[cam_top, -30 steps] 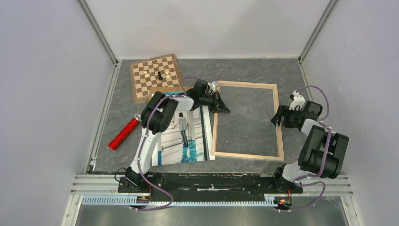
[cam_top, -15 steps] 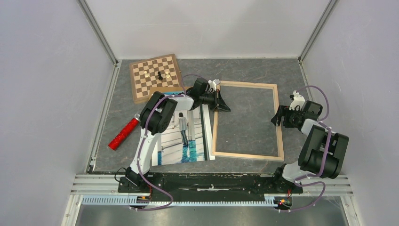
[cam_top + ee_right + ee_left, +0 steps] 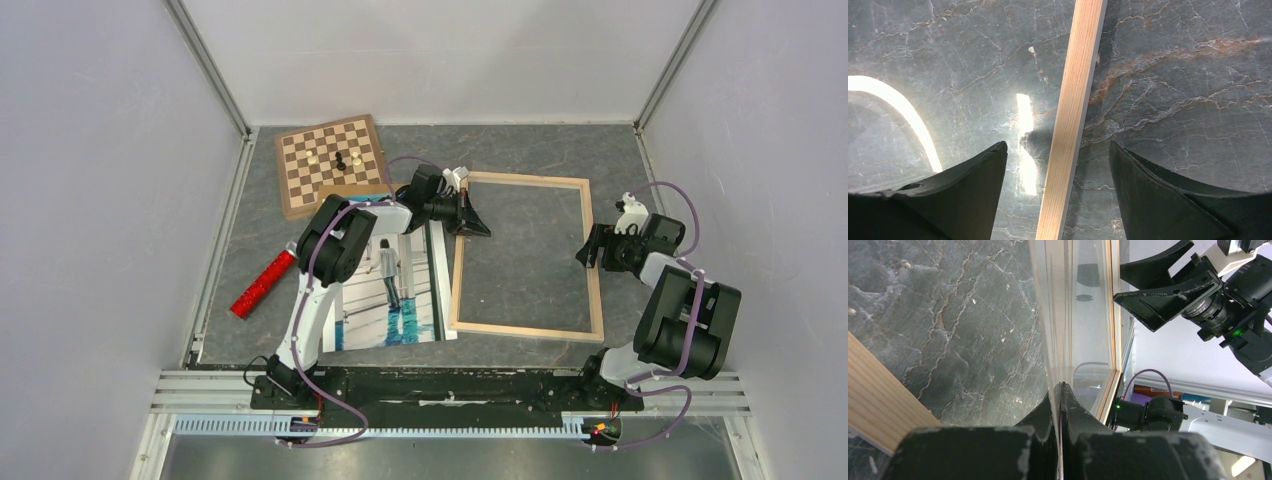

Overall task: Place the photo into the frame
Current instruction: Move the photo frame to the center of the board.

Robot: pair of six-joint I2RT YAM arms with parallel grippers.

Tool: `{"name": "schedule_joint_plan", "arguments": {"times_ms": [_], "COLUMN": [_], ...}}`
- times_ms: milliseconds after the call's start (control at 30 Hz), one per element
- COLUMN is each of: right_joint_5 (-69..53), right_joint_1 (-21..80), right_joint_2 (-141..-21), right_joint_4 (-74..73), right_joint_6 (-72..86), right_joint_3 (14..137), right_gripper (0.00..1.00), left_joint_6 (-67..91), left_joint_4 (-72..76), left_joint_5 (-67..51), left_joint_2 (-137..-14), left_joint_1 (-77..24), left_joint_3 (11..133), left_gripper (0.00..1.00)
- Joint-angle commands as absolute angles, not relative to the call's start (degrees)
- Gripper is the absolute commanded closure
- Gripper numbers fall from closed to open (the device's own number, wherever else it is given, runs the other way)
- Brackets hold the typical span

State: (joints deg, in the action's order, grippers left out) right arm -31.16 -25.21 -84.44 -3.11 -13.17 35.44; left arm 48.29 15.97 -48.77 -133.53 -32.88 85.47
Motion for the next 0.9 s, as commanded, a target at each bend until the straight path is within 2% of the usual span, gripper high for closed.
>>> {"name": "schedule_joint_plan", "arguments": {"times_ms": [0, 867], "right_joint_5": [-30.63, -31.66], "right_joint_1": [-24.79, -24.79], "right_joint_2": [-83.68, -81.52], "right_joint_4": [-4.04, -6.2], "right_joint_6": [-13.89, -16.15], "right_joint_3": [35.68, 35.32], "right_gripper": [0.23, 0.23], "left_joint_6": [46.76, 40.16], "left_joint_4": [17.7, 5.92], "left_joint_5": [-48.53, -43.69], "left_joint_2": [-131.55, -131.66], "left_joint_1": [-33.21, -34.01], "left_joint_3": [86.6, 88.9], "left_gripper": [0.98, 0.97]}}
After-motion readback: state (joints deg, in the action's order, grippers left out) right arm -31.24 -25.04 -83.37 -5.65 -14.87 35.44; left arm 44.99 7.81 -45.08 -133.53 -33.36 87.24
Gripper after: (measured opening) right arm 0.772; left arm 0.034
